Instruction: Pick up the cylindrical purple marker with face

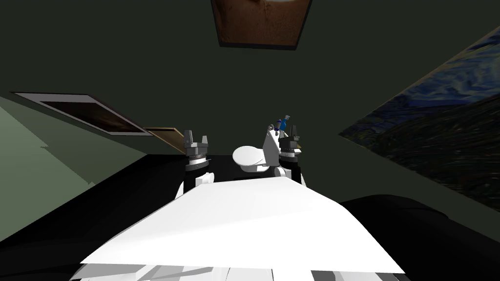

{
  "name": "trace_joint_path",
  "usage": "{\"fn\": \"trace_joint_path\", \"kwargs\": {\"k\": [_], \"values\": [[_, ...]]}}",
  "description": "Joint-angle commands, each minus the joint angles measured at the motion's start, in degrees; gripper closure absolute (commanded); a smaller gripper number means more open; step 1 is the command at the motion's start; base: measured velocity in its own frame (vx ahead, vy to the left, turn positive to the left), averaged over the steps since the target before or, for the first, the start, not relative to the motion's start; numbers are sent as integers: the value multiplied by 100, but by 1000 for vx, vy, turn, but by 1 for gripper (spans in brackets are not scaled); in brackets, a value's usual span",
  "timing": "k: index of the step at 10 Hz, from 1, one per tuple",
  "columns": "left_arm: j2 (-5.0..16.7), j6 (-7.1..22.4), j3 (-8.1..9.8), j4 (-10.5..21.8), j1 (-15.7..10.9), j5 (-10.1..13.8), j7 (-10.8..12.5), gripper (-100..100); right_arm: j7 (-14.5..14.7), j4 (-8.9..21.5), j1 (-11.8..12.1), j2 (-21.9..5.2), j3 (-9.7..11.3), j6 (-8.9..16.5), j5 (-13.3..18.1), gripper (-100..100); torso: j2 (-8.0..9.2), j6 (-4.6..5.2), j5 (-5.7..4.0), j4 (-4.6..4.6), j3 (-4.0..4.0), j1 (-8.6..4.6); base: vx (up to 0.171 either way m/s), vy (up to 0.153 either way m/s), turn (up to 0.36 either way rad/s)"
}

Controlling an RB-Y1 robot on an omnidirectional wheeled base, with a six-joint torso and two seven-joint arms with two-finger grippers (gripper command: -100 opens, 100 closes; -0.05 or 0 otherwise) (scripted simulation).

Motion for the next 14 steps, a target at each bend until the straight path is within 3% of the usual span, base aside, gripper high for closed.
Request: {"fn": "trace_joint_path", "kwargs": {"k": [1, 5, 14], "values": [[0, 0, 0, 0, 0, 0, 0, 0, 47, 49, 8, -196, -25, 13, 35, -100, 0, 0, 0, 0, 0, 0, -18, 5, -3], [0, 0, 0, 0, -1, 0, 0, 0, 396, 404, 69, -730, -211, 114, 306, -100, 22, 0, 1, 5, 12, 6, -59, 25, -10], [0, 0, 0, 0, -1, 0, 0, 0, 1193, 1238, 215, -1244, -654, 392, 970, -100, 27, 1, 3, 6, 16, 9, -72, 28, -15]]}}
